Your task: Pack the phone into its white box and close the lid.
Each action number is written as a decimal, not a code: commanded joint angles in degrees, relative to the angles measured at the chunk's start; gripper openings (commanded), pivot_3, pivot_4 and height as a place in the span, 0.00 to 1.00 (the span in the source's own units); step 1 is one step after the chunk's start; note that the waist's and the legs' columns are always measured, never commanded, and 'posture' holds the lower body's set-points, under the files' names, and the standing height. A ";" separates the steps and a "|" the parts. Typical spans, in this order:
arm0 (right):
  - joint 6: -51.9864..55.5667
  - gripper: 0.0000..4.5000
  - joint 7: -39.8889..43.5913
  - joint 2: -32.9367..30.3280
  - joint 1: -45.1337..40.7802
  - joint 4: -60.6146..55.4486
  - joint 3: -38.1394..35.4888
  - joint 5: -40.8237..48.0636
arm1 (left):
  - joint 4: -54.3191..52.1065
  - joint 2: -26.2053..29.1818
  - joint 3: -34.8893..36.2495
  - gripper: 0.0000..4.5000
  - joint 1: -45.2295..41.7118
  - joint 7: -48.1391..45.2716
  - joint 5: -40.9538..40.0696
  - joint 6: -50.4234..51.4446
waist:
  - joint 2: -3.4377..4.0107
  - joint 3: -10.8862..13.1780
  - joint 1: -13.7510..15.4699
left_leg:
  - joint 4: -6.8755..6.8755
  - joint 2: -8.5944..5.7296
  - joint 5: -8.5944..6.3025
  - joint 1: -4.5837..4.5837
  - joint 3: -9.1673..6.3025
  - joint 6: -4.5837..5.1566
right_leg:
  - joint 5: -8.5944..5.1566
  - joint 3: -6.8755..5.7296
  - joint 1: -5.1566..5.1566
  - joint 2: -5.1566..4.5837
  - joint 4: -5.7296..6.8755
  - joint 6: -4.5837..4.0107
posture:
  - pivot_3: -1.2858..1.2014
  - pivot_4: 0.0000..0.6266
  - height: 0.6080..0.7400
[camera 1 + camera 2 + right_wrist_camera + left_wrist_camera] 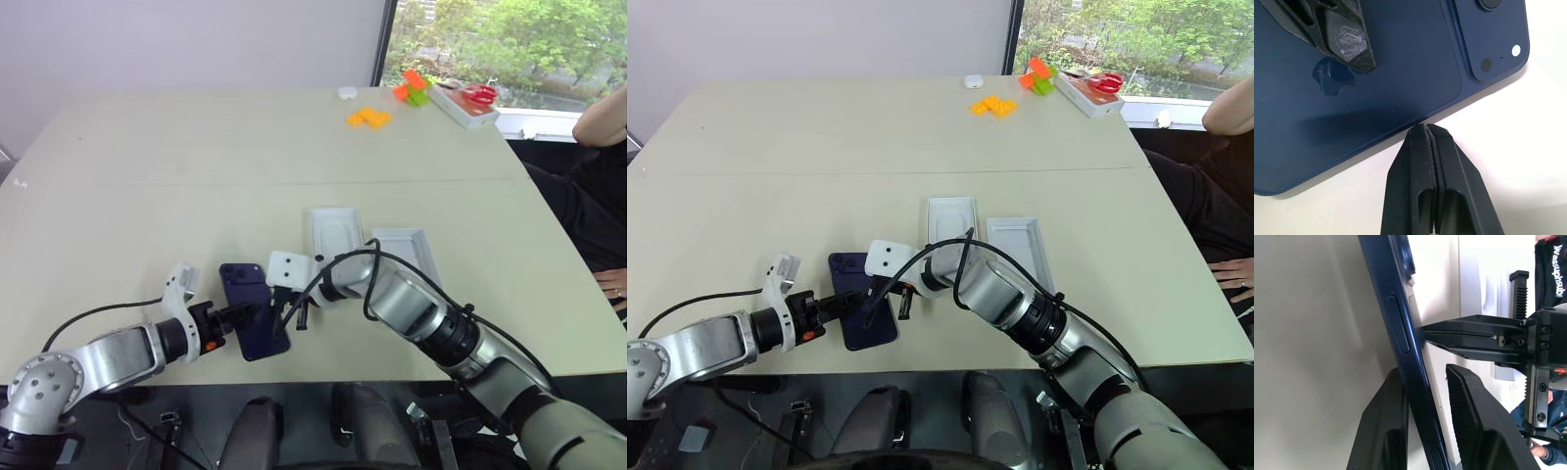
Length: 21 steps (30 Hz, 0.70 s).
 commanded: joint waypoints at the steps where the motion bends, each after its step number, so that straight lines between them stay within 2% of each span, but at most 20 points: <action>1: -1.31 0.00 -0.42 -0.07 -0.78 -0.16 -0.12 -0.45 | -0.87 -0.42 2.71 0.25 0.35 -1.16 -1.13 -0.67 | 0.00 0.00 -0.01 | 0.00 0.00 0.00 0.00 0.00 0.00 | 0.00 0.00 0.00 0.00 -0.01 0.00 | 0.52 0.24 1.00; 2: -1.40 0.00 -0.55 -0.25 -0.99 -0.48 -0.33 -0.62 | -1.00 -0.61 3.13 0.25 0.67 -1.50 -1.13 -0.65 | 0.00 0.01 -0.02 | 0.00 0.00 0.00 -0.01 0.00 0.00 | 0.00 0.00 0.00 0.00 -0.01 0.00 | 0.52 0.24 1.00; 6: -0.42 0.00 -0.75 -0.79 -2.00 -2.19 -2.16 -0.28 | -1.35 -1.42 5.00 0.01 1.96 -2.54 -1.13 -0.63 | -0.01 0.01 0.03 | -0.02 0.01 0.00 -0.03 0.00 0.00 | 0.00 -0.01 -0.01 -0.02 -0.05 0.00 | 0.52 0.24 1.00; 10: 1.01 0.00 -0.86 -2.34 -2.76 -4.88 -4.92 0.41 | -2.44 -1.36 6.41 0.01 3.01 -3.50 -1.13 -0.41 | -0.01 0.05 0.05 | -0.02 0.01 0.00 -0.05 -0.02 0.00 | -0.01 -0.03 -0.02 -0.01 -0.08 0.01 | 0.52 0.24 1.00; 17: 4.41 0.00 1.66 -10.22 -1.29 -15.85 -14.39 5.27 | -3.79 -1.07 11.45 0.01 3.52 -6.40 -1.13 -1.27 | -0.02 0.10 0.28 | -0.04 0.00 -0.01 -0.15 -0.01 0.00 | -0.01 -0.05 -0.05 -0.04 -0.20 0.02 | 0.52 0.24 1.00; 21: 5.08 0.00 0.50 -13.66 -0.47 -16.31 -18.52 6.53 | -2.98 -0.74 11.73 0.01 1.35 -5.66 -1.13 -1.65 | -0.04 0.11 0.26 | -0.05 0.00 -0.03 -0.15 -0.01 0.01 | -0.02 -0.05 -0.04 -0.05 -0.24 0.04 | 0.52 0.24 1.00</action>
